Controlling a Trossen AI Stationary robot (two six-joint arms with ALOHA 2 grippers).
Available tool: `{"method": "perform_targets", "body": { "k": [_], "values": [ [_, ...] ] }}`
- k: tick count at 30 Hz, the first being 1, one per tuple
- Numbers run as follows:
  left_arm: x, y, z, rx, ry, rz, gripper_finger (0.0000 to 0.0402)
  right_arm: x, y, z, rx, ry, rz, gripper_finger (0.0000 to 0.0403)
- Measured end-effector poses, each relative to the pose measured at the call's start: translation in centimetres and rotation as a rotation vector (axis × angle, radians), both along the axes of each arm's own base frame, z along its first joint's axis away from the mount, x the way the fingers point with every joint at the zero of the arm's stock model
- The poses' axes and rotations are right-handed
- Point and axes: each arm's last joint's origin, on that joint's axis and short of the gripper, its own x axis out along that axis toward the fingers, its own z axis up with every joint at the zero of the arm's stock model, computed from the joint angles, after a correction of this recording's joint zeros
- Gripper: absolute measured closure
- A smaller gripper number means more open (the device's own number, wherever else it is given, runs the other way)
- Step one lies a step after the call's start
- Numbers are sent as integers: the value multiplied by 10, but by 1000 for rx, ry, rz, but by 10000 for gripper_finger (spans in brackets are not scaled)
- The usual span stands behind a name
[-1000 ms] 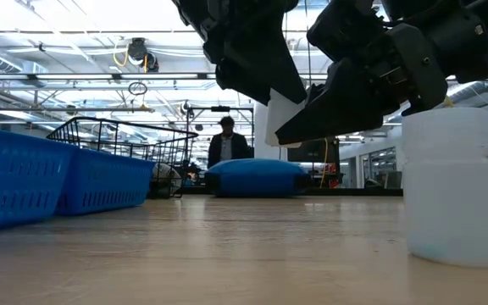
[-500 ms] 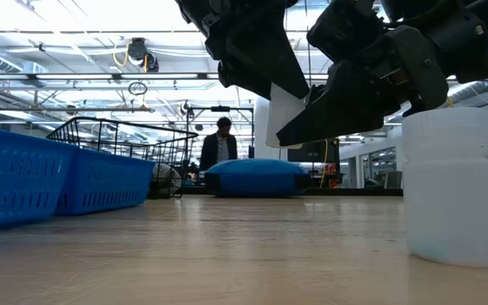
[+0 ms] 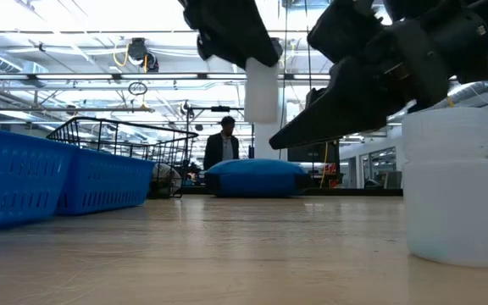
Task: Pick & place medical supplies in basket/bin
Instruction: Put the right white pill bottle into the bottom blue bin
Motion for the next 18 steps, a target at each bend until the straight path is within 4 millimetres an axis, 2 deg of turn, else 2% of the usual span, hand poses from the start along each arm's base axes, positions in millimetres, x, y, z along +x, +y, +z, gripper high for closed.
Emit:
{"method": "perform_targets", "body": {
  "k": [5,11,15,18],
  "values": [
    [-26,-11,19,20,35,41,268,0,0,-1,0,6,0,208],
    [-75,-38,37,69,79,146,268,-1,1,-1,21,21,45,214],
    [-111,-56,38,7,57,201,268,-1,1,-1,31,21,36,215],
    [-134,-64,28,-62,49,259,268,-1,1,-1,36,21,33,213]
  ]
}}
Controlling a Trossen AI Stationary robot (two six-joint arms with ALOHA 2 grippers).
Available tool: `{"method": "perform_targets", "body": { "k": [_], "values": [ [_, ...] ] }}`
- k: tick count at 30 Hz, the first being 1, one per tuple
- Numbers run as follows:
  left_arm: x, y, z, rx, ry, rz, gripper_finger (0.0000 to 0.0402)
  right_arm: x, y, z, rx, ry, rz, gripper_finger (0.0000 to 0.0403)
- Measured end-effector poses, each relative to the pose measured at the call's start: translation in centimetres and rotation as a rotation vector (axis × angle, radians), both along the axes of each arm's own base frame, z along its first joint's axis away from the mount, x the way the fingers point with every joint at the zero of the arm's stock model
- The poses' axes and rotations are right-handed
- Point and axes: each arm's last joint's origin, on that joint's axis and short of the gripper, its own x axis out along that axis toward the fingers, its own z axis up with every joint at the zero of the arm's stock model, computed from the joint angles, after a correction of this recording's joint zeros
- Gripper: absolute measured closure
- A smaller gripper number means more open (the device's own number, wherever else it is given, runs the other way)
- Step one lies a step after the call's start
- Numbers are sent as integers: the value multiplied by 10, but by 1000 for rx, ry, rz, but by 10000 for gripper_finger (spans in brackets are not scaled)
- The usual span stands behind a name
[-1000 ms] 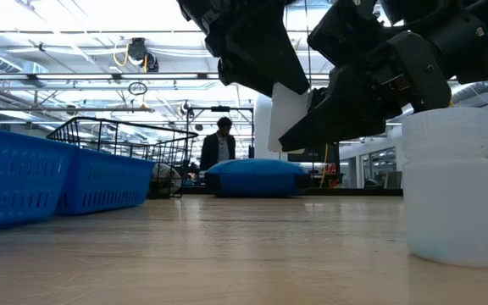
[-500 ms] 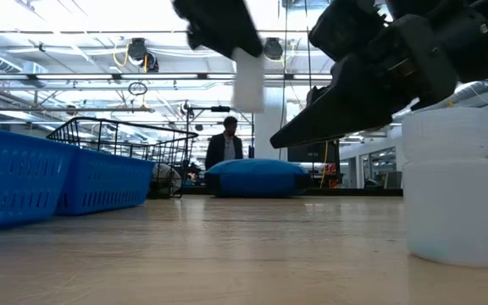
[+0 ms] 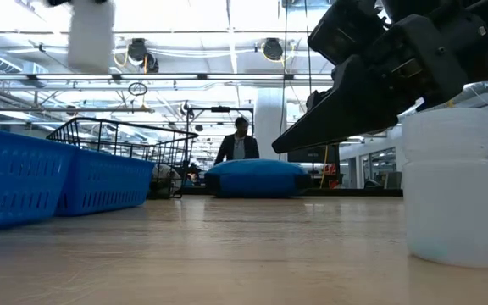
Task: Pick & place medical supplies in basket/bin
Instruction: Put the right white pill bottle into the bottom blue bin
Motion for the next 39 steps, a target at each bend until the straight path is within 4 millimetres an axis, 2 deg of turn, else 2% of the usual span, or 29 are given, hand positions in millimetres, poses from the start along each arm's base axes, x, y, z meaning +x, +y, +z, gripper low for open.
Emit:
{"method": "perform_targets", "body": {
  "k": [3,6,12,19,29,39],
  "values": [
    [-19,-4,-17,-26,-9,82,268,0,0,0,0,0,0,212],
    [-28,-11,-36,-65,-28,119,268,0,0,0,-1,-1,-4,213],
    [-39,-21,-60,-113,-93,123,268,0,0,0,0,-3,-4,218],
    [-51,-18,-84,-112,-100,161,268,0,0,1,2,-8,-4,221],
    [-51,-15,-109,-185,-168,136,268,0,0,1,2,-8,-4,222],
    [-50,-11,-112,-141,-144,104,268,0,0,1,1,-8,-4,226]
  ]
}}
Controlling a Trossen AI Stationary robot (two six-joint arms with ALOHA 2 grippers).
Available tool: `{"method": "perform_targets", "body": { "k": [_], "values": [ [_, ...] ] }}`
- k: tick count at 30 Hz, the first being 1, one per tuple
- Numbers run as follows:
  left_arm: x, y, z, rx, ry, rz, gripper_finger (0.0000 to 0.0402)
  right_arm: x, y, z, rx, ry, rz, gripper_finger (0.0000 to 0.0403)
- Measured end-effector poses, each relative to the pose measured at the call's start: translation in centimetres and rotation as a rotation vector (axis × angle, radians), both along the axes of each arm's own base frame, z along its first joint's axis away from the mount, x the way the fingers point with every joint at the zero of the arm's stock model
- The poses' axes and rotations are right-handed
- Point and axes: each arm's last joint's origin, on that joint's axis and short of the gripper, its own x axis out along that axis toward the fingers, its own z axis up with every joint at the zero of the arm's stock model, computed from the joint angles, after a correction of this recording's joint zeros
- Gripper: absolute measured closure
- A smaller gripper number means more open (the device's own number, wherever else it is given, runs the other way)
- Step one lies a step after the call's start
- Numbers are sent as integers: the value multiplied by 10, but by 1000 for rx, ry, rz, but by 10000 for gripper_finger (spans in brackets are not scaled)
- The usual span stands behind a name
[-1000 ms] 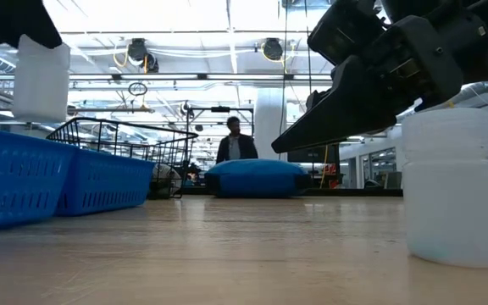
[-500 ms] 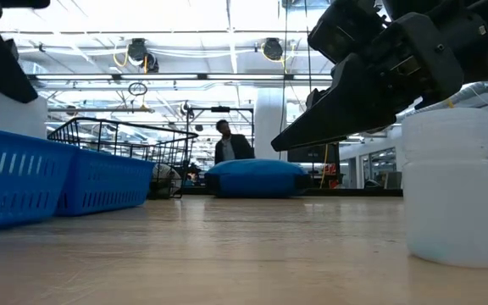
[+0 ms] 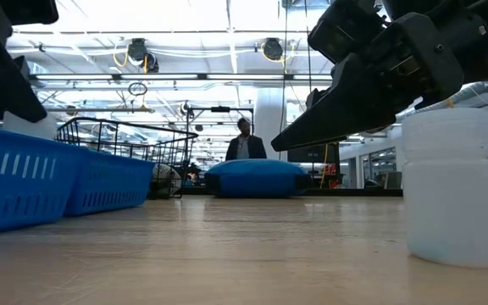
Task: Pick & place medical supplies in basket/bin
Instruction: Put the right white pill bottle into the bottom blue bin, then put the white pill bottle into the bottom blue bin
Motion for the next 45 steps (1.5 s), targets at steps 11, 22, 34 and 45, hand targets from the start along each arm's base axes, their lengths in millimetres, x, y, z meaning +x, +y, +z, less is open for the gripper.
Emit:
{"method": "perform_targets", "body": {
  "k": [11,22,34,45],
  "values": [
    [10,7,-9,-13,34,53,242,0,0,0,0,0,0,228],
    [16,9,-9,-41,42,40,200,0,0,0,0,0,0,227],
    [17,18,10,-82,-8,41,215,-5,-1,7,-22,35,7,231],
    [-9,27,70,87,-270,-60,202,-69,6,24,95,355,-64,232]
  ]
}}
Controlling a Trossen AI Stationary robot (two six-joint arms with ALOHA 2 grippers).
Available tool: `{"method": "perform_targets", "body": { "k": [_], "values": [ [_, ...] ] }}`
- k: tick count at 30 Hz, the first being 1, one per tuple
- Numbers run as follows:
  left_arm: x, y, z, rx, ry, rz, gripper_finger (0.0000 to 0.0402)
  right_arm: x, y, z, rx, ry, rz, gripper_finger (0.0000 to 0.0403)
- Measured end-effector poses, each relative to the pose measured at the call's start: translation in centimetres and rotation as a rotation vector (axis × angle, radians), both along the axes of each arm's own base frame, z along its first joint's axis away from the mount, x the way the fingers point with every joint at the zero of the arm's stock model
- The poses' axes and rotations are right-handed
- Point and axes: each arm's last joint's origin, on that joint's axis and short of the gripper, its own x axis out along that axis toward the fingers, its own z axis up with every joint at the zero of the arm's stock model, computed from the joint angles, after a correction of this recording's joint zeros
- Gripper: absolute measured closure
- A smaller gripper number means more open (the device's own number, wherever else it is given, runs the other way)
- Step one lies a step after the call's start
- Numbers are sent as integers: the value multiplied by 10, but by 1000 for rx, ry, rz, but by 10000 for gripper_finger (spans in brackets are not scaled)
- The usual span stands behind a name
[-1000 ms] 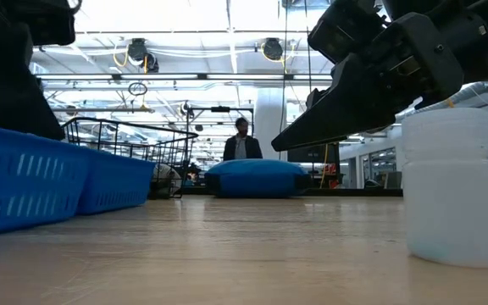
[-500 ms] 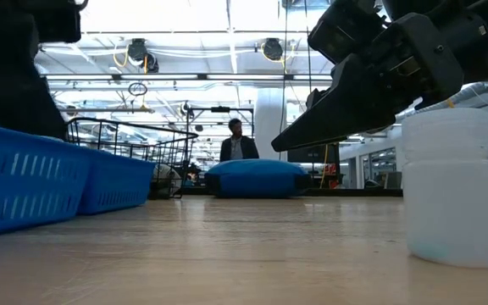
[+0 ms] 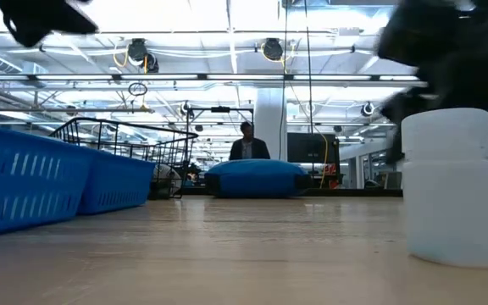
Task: Pick & place medical supplies in basket/bin
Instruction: Put the white pill bottle into the bottom blue bin
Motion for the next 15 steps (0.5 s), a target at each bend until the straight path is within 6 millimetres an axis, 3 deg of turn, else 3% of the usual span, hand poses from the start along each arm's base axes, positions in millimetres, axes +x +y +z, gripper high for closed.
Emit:
{"method": "perform_targets", "body": {
  "k": [7,11,15],
  "values": [
    [-12,0,12,141,-109,67,201,-39,29,-21,227,-61,51,232],
    [-9,3,12,146,-106,85,201,-46,42,-29,342,-221,94,232],
    [-6,7,12,132,-98,98,201,-41,53,-37,294,-295,188,232]
  ]
}}
